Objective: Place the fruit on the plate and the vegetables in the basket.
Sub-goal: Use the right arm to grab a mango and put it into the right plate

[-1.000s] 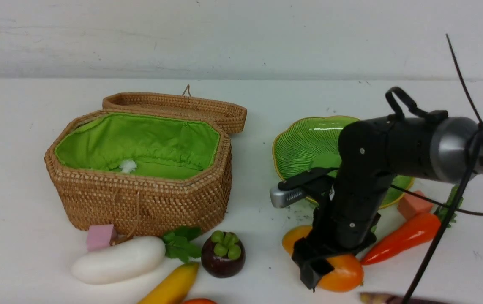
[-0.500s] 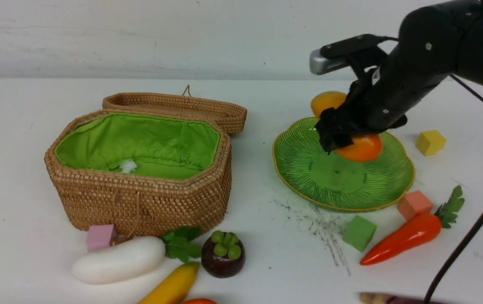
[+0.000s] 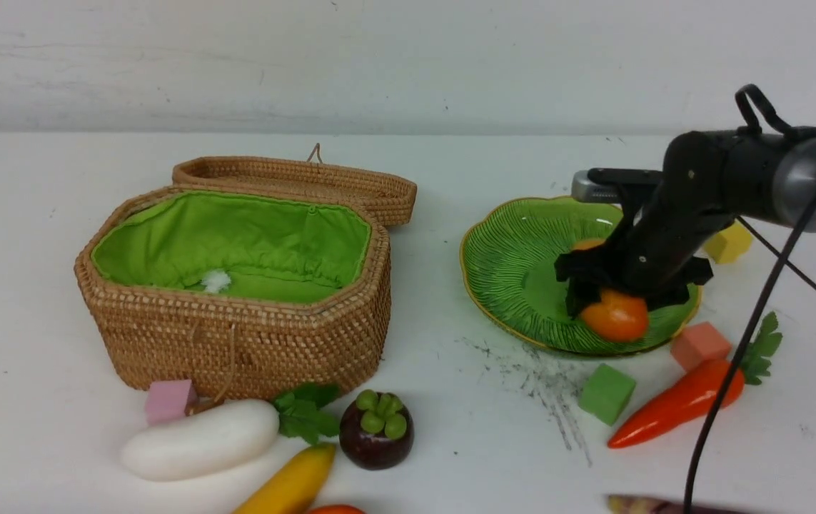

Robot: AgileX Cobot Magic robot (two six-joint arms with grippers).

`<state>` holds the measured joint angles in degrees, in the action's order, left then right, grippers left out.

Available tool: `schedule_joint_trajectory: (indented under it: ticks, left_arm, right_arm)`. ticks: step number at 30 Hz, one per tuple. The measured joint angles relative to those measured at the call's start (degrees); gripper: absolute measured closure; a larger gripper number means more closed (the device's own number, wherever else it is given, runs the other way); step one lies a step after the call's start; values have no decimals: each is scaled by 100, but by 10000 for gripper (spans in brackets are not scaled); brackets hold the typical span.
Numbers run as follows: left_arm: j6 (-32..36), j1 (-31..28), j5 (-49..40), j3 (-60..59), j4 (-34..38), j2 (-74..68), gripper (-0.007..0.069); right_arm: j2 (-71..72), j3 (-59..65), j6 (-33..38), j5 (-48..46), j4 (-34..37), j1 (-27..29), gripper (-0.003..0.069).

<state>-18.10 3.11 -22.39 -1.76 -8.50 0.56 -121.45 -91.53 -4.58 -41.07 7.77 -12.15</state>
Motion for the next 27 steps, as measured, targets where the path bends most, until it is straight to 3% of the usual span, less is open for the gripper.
schedule_joint_trajectory:
  ticks: [8,14,23,27]
  left_arm:
    - [0,0,0,0,0,0,386]
    - [0,0,0,0,0,0,386]
    - [0,0,0,0,0,0,386]
    - [0,0,0,0,0,0,386]
  right_arm:
    - [117,0,0,12,58,0,-24]
    - [390,0,0,-104,109,-10,-6]
    - [1673,20,224,-1373,130,-16,39]
    - [2791,585,396,-1553,749,-40,67]
